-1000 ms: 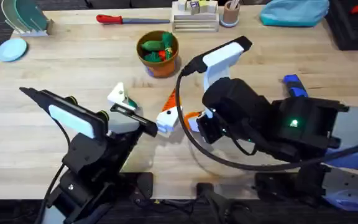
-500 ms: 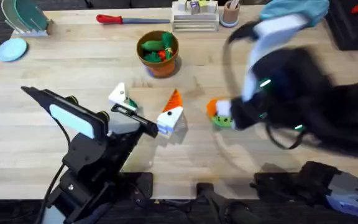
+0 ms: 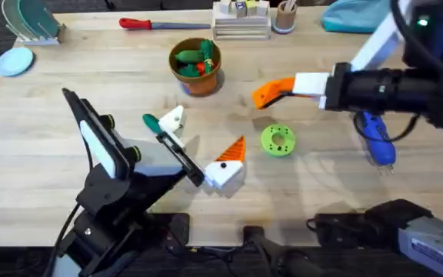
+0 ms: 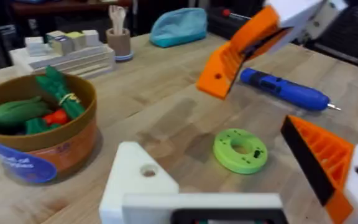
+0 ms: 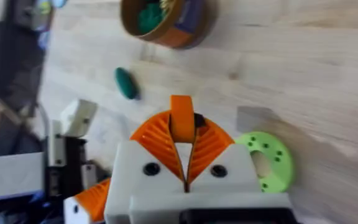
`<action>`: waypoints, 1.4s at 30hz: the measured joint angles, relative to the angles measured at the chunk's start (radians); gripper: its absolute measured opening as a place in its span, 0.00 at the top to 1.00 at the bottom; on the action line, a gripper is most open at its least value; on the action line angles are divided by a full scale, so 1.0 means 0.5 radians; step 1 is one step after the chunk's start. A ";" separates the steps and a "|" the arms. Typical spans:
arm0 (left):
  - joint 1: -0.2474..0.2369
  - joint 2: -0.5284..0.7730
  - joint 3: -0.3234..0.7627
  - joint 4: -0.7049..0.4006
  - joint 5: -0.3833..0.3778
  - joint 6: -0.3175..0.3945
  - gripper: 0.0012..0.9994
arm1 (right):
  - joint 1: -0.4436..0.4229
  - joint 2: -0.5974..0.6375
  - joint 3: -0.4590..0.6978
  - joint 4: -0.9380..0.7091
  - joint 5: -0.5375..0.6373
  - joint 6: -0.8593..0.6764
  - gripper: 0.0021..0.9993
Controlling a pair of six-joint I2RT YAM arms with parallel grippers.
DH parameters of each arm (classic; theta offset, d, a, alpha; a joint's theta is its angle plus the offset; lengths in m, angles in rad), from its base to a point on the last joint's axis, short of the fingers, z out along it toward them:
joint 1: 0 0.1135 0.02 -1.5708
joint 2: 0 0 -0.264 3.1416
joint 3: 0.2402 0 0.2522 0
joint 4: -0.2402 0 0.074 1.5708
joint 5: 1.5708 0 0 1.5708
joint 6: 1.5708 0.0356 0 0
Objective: Pick up the gripper from the table and insert it into the empty holder that is missing its gripper. Then pick up a screw, insert it into the mounting hole, and use the screwdriver to tighten it. Finally, clean up the table by picking up the vegetable and placing it into the bucket.
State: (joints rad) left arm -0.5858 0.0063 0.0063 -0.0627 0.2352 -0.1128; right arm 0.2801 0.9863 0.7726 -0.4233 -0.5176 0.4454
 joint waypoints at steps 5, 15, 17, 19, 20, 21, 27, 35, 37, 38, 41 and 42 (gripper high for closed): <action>0.000 0.000 0.000 0.011 0.134 0.000 0.01 | -0.072 0.294 -0.021 0.227 -0.493 0.019 0.99; 0.000 0.000 0.000 0.016 0.257 -0.001 0.01 | -0.063 0.784 -0.025 0.637 -1.131 0.269 0.99; 0.000 0.000 0.000 0.017 0.279 0.000 0.01 | -0.052 0.854 -0.025 0.703 -1.204 0.324 0.99; 0.000 0.000 0.000 0.018 0.291 -0.001 0.01 | -0.035 0.912 -0.027 0.778 -1.275 0.385 0.99; 0.000 0.000 0.000 0.018 0.294 0.000 0.01 | -0.027 0.928 -0.028 0.803 -1.298 0.411 0.99; 0.000 0.000 0.000 0.018 0.298 0.000 0.01 | -0.016 0.942 -0.029 0.832 -1.322 0.444 0.99; 0.000 0.000 0.000 0.019 0.323 0.000 0.01 | 0.068 0.993 -0.030 1.035 -1.392 0.634 0.99; 0.000 0.000 0.000 0.019 0.328 -0.001 0.01 | 0.165 1.053 -0.030 1.107 -1.400 0.741 0.99; 0.000 0.000 0.000 0.019 0.329 -0.001 0.01 | 0.182 1.073 -0.030 1.132 -1.400 0.757 0.99; 0.000 0.000 0.000 0.019 0.329 0.000 0.01 | 0.190 1.082 -0.030 1.154 -1.399 0.771 0.99; 0.000 0.000 0.000 0.019 0.318 0.000 0.01 | 0.210 1.103 -0.031 1.258 -1.401 0.815 0.99; 0.000 0.000 0.000 0.019 0.313 0.000 0.01 | 0.214 1.105 -0.032 1.304 -1.402 0.838 0.99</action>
State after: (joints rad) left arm -0.5858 0.0063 0.0063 -0.0532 0.3916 -0.1127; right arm 0.3870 1.5391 0.7567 0.2286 -1.2186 0.8646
